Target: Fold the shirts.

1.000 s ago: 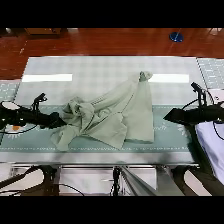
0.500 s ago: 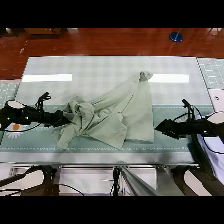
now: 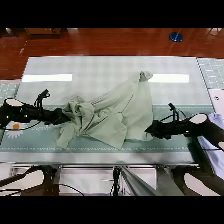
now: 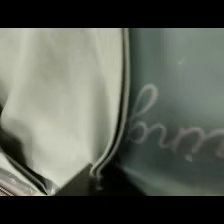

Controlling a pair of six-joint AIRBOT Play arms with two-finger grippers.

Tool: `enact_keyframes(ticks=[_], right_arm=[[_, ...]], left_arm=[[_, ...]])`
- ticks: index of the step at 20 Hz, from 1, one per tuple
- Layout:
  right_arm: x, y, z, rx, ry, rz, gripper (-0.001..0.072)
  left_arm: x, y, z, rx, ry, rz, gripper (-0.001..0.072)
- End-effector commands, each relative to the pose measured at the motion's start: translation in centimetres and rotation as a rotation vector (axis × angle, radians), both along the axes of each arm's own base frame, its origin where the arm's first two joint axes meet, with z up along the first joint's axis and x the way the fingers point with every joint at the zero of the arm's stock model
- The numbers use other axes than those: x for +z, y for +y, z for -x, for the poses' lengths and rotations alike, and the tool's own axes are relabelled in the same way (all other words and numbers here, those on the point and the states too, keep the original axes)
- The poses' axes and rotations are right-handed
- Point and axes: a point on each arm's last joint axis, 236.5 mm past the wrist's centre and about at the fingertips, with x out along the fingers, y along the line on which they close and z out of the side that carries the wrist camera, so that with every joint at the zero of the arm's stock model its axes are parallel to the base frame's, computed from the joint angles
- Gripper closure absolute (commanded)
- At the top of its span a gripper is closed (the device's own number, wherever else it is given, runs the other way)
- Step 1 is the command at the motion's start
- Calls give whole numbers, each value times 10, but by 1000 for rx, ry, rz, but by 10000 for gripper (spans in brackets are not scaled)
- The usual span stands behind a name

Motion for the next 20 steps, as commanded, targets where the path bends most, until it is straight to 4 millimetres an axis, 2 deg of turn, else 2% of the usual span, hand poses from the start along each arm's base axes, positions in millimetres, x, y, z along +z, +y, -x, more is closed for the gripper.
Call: enact_keyframes(ticks=[1, 2, 3, 5, 6, 7, 8, 10, 11, 12, 14, 16, 20], right_arm=[[-14, 21, -13, -61, 1, -13, 687], [-5, 25, -20, -51, -36, -40, 687], [13, 30, -28, -16, -94, -75, 687], [65, 33, -47, 28, -226, -137, 688], [102, 31, -61, 34, -324, -158, 688], [141, 26, -73, 30, -435, -168, 688], [187, 18, -87, -2, -560, -169, 688], [285, -7, -105, -112, -816, -154, 688], [340, -23, -107, -183, -962, -135, 689], [390, -42, -106, -267, -1092, -107, 689], [465, -64, -88, -362, -1275, -65, 689], [513, -69, -70, -381, -1381, -36, 689], [577, -59, -38, -356, -1537, -17, 689]], left_arm=[[5, 0, -4, -4, -10, 5, 680], [9, 0, -5, -10, -12, 13, 680], [17, 0, -6, -29, -22, 26, 680], [50, 0, -21, -43, -90, 80, 681], [79, 3, -37, -14, -158, 119, 680], [114, 6, -56, 31, -245, 169, 681], [161, 12, -77, 94, -363, 241, 681], [272, 30, -104, 227, -636, 401, 681], [326, 41, -106, 277, -767, 474, 681], [380, 51, -100, 316, -899, 542, 681], [462, 59, -72, 352, -1112, 617, 681], [513, 46, -37, 319, -1249, 613, 682], [577, -12, 40, 176, -1432, 545, 683]])
